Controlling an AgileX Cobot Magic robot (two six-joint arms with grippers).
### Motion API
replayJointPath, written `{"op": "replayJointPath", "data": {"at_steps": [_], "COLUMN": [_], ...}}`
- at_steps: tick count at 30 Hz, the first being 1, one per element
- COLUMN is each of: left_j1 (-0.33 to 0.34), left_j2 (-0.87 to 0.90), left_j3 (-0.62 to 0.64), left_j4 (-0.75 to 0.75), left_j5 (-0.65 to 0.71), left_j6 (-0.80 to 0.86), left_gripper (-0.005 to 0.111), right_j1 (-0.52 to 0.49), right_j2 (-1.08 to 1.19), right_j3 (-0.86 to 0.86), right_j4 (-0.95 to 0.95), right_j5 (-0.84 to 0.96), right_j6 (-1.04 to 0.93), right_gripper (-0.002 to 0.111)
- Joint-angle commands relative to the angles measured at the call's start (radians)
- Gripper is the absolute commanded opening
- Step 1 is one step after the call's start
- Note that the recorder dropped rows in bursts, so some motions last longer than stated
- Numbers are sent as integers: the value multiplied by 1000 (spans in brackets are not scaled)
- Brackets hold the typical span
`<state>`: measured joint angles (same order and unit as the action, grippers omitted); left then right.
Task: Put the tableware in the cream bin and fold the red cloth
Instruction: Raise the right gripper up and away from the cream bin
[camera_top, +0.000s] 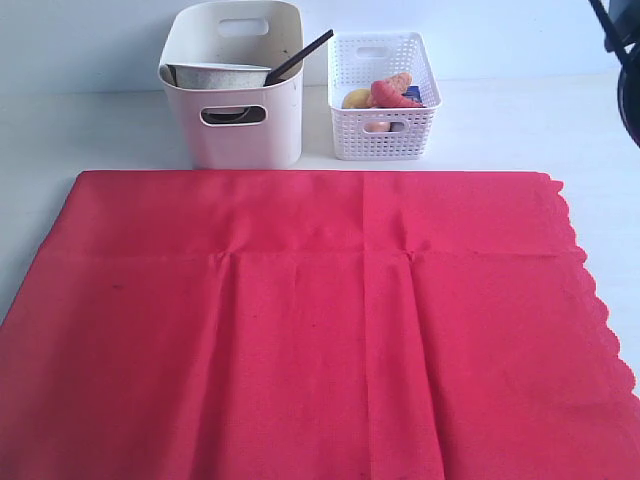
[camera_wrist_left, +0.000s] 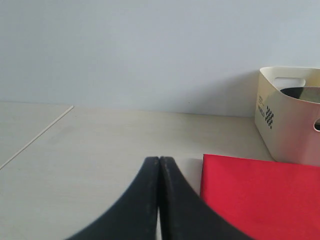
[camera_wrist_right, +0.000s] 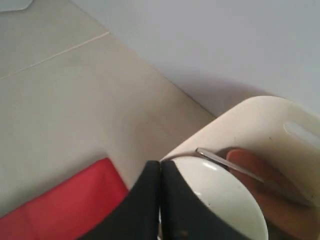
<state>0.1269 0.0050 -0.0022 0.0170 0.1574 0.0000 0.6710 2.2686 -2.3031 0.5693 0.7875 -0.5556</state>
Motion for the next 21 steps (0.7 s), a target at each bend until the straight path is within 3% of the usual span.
{"op": "replayJointPath", "data": {"at_steps": [1,21], "left_j1": [2,2], "left_j2": [-5,-5], "left_j3": [2,2], "left_j4": [-6,-6], "left_j5": [-3,-3], "left_j6": [-7,-7], "left_gripper": [1,1], "right_j1": [1,-28], "right_j2": [-43,-56], "right_j3": [-5,-5], "right_j4": [-87,-136], "right_j5": [84,260], "right_j6": [47,88], "right_gripper": [0,0]}}
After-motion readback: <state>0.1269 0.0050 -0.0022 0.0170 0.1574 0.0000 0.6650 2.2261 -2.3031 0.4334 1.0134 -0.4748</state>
